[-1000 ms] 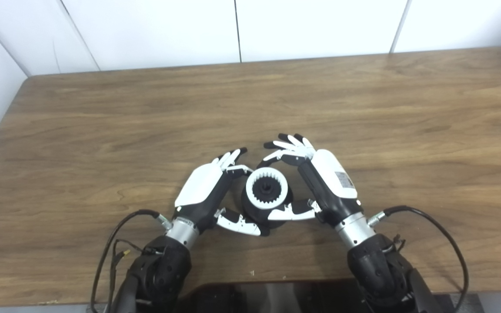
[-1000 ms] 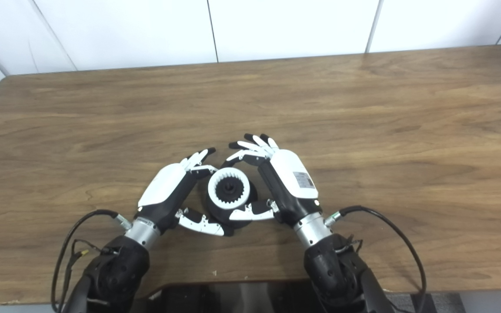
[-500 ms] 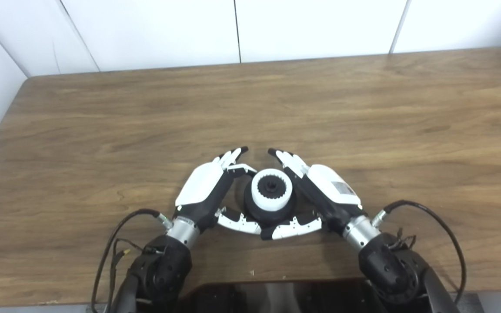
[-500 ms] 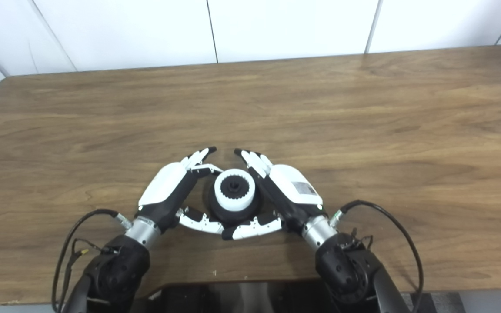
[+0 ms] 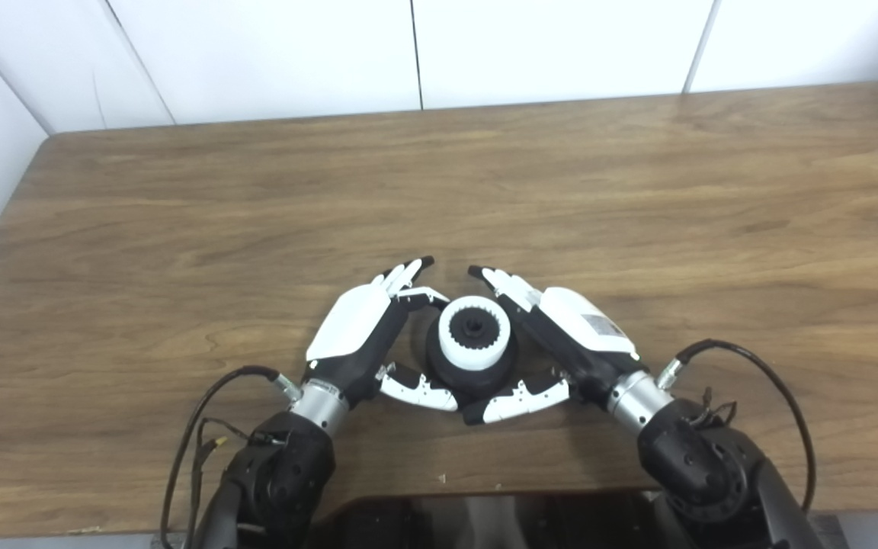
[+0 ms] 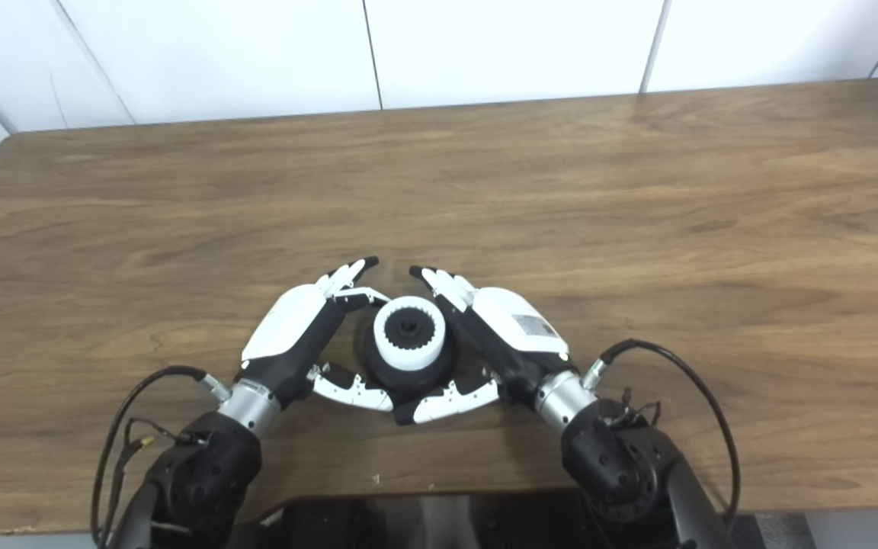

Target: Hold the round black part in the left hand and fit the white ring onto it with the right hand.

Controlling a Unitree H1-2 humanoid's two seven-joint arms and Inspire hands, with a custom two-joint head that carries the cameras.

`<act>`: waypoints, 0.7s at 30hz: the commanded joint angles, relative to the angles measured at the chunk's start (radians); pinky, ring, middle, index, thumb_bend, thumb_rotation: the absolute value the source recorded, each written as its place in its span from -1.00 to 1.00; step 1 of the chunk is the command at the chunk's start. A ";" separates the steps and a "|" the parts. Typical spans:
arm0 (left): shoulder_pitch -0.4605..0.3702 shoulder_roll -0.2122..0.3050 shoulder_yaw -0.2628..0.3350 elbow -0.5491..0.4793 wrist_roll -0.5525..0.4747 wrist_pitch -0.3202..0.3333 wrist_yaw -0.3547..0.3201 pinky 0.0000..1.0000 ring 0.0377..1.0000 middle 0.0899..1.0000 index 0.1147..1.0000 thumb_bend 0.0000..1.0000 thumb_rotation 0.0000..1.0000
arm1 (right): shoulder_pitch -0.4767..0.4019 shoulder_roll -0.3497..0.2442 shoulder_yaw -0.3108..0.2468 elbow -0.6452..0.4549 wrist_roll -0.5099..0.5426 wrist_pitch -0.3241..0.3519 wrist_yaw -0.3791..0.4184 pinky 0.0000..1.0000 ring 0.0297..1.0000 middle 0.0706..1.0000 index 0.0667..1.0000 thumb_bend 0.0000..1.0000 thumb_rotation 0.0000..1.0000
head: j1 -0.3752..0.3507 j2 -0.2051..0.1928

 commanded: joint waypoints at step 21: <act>-0.030 0.001 0.011 -0.016 -0.003 -0.029 0.035 1.00 1.00 1.00 0.16 1.00 -0.39 | -0.041 -0.130 -0.208 -0.064 0.112 0.049 0.021 1.00 1.00 1.00 1.00 1.00 -0.07 | 0.003 0.003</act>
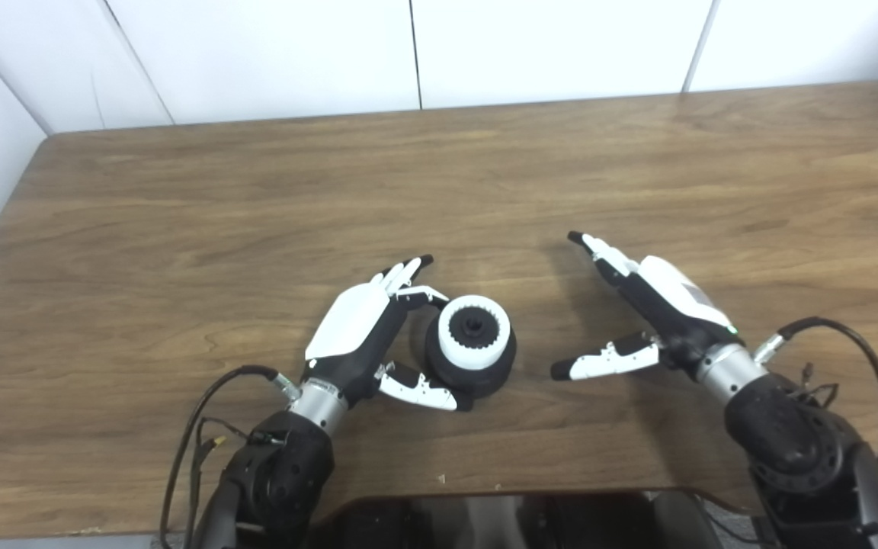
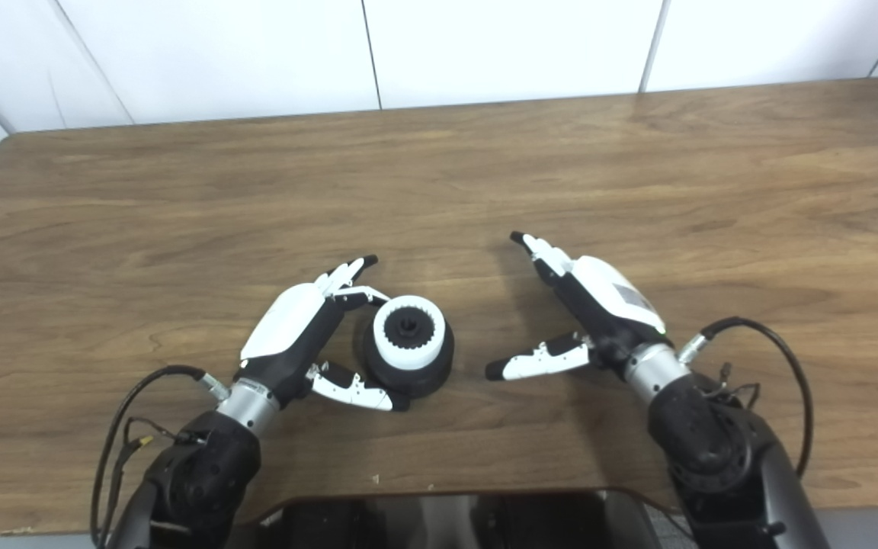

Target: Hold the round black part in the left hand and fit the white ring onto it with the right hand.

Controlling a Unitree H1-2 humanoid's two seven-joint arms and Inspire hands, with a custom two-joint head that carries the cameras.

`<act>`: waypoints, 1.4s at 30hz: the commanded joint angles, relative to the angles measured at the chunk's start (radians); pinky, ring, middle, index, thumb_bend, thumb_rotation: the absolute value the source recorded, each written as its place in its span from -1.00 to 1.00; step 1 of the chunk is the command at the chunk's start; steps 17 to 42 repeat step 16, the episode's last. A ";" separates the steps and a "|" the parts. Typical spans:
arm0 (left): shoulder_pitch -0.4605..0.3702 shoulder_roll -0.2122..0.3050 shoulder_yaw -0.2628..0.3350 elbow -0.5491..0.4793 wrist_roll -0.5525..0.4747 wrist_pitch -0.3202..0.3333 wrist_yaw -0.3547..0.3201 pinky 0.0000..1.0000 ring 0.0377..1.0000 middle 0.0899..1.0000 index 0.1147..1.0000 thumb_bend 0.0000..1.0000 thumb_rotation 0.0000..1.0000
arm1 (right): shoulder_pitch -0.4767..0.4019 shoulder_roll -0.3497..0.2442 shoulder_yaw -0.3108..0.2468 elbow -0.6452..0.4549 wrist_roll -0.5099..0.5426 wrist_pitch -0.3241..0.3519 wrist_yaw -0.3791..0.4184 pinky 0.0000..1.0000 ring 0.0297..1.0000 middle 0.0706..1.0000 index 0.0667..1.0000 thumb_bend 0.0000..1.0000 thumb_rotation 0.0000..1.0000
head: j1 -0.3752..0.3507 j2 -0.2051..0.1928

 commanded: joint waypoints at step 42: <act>-0.033 -0.003 0.006 -0.019 0.002 -0.016 0.028 1.00 1.00 1.00 0.16 1.00 -0.40 | -0.026 -0.029 -0.005 -0.034 0.043 -0.017 -0.014 1.00 1.00 1.00 1.00 1.00 -0.12 | -0.001 0.006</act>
